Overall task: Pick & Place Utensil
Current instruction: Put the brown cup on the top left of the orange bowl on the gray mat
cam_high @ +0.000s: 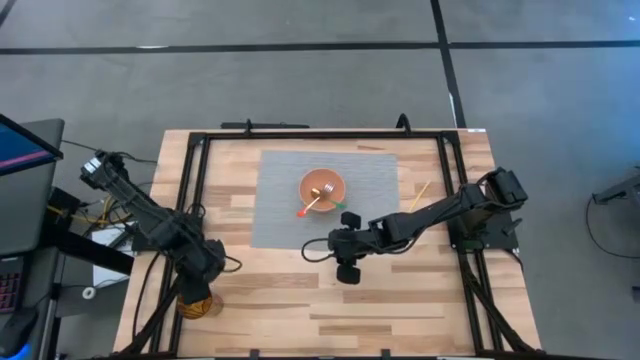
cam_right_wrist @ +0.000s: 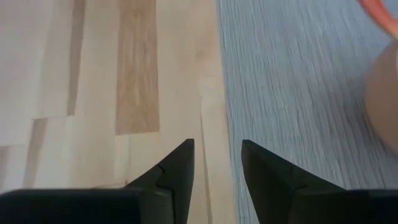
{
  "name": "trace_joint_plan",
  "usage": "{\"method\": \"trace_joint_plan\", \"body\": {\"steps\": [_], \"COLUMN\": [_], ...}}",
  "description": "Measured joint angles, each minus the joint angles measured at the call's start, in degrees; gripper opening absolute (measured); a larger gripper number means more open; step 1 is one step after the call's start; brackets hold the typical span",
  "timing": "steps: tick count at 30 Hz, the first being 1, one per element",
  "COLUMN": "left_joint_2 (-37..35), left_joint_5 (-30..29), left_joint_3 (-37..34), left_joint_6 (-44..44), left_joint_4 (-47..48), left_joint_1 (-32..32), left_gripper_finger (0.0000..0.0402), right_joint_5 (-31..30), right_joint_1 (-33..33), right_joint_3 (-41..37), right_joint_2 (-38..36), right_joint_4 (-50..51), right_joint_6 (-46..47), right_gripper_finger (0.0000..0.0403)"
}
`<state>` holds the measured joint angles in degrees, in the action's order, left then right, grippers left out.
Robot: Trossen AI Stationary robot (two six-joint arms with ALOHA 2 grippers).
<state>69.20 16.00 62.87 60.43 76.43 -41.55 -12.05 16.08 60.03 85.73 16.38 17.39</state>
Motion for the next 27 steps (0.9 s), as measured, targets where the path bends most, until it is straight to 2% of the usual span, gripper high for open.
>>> {"method": "trace_joint_plan", "body": {"steps": [4,10,18,21,25,27], "left_joint_2": [1.67,3.25,5.21,5.25,5.25,5.24], "left_joint_5": [-2.18,-2.65,-9.38,-10.65,-10.32,-10.65], "left_joint_3": [0.00,0.00,-0.04,-0.04,-0.04,-0.05], "left_joint_6": [3.11,4.19,3.62,1.72,-1.13,-4.62], "left_joint_4": [-0.51,-1.00,-2.59,-4.08,-5.35,-7.41], "left_joint_1": [-3.22,-3.58,-2.94,-2.70,-2.74,-2.72], "left_gripper_finger": [0.0104,0.0104,0.0102,0.0082,0.0019,0.0012], "right_joint_5": [0.04,0.13,0.13,0.14,0.13,0.15], "right_joint_1": [0.02,0.02,0.02,0.02,0.02,0.02], "right_joint_3": [-0.02,-0.02,-0.02,-0.02,-0.02,-0.02], "right_joint_2": [0.77,0.77,0.79,0.79,0.79,0.78], "right_joint_4": [-0.09,-0.01,-0.17,-0.17,-0.17,-0.17], "right_joint_6": [0.02,0.02,0.02,0.02,0.02,0.02], "right_gripper_finger": [0.0127,0.0125,0.0124,0.0124,0.0124,0.0124]}}
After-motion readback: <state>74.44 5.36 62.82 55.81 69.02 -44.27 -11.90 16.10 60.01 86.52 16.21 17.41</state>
